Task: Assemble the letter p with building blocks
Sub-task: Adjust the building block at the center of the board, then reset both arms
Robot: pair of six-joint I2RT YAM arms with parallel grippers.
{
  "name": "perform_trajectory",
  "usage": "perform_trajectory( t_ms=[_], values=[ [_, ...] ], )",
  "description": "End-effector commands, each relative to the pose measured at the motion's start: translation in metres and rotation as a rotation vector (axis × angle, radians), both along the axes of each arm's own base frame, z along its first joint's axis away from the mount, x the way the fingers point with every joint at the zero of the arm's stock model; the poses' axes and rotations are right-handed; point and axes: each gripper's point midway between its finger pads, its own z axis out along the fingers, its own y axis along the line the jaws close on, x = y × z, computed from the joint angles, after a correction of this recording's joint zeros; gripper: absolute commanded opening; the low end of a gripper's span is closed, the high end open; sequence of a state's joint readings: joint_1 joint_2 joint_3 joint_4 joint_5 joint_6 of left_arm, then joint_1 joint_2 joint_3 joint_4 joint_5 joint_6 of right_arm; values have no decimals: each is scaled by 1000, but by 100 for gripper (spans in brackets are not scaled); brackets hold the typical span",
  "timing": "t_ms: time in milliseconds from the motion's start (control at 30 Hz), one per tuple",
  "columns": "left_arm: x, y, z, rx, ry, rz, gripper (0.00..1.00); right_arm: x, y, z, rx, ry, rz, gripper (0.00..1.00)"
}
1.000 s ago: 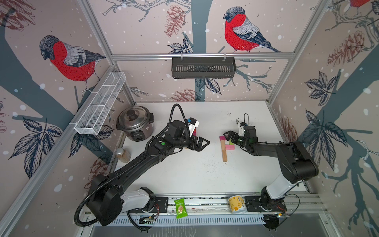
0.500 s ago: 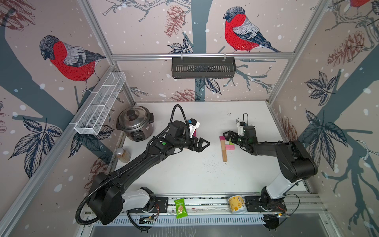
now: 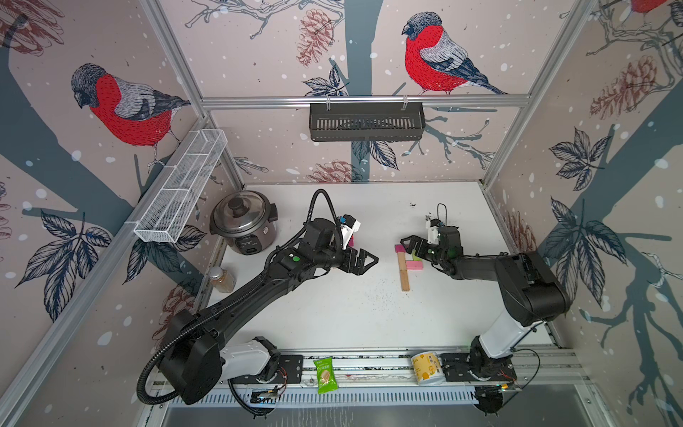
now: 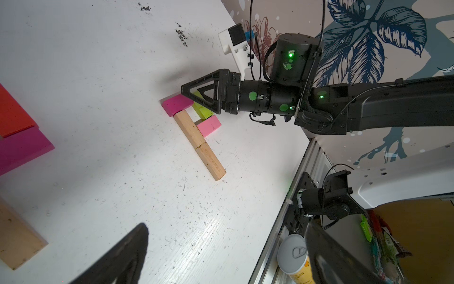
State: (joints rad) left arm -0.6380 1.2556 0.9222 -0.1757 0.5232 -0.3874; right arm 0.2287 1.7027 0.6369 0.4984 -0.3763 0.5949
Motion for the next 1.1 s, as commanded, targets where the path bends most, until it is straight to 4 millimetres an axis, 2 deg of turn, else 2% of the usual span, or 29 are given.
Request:
perform_trajectory(
  t_ms=[0, 200, 400, 533, 633, 733, 800, 833, 900, 1000, 1067],
  values=[
    [-2, -3, 5, -20, -10, -19, 98, -13, -7, -21, -33, 98, -18, 100],
    [-2, -2, 5, -20, -12, -9, 98, -12, -15, -22, -63, 106, -48, 100],
    [0, -1, 1, -25, -9, 11, 98, -10, -20, -14, -76, 94, -71, 100],
    [9, 4, 7, -22, -34, 71, 98, -5, -19, 16, -52, 36, -77, 100],
    [26, 21, 14, 6, -70, 217, 98, -2, -25, 59, -29, -63, -115, 100],
    [43, 57, 20, 34, -122, 454, 98, -6, -40, 118, -3, -209, -155, 100],
    [55, 98, 20, 69, -166, 686, 98, -14, -59, 159, -28, -320, -220, 100],
    [58, 121, 20, 85, -192, 812, 98, -18, -70, 172, -53, -357, -263, 100],
    [61, 164, 21, 130, -281, 1008, 98, -28, -104, 197, -123, -425, -418, 100],
    [58, 211, 11, 213, -417, 1201, 98, -47, -151, 209, -229, -490, -650, 100],
    [52, 236, 2, 258, -491, 1312, 98, -57, -167, 205, -274, -529, -713, 100]
  ],
)
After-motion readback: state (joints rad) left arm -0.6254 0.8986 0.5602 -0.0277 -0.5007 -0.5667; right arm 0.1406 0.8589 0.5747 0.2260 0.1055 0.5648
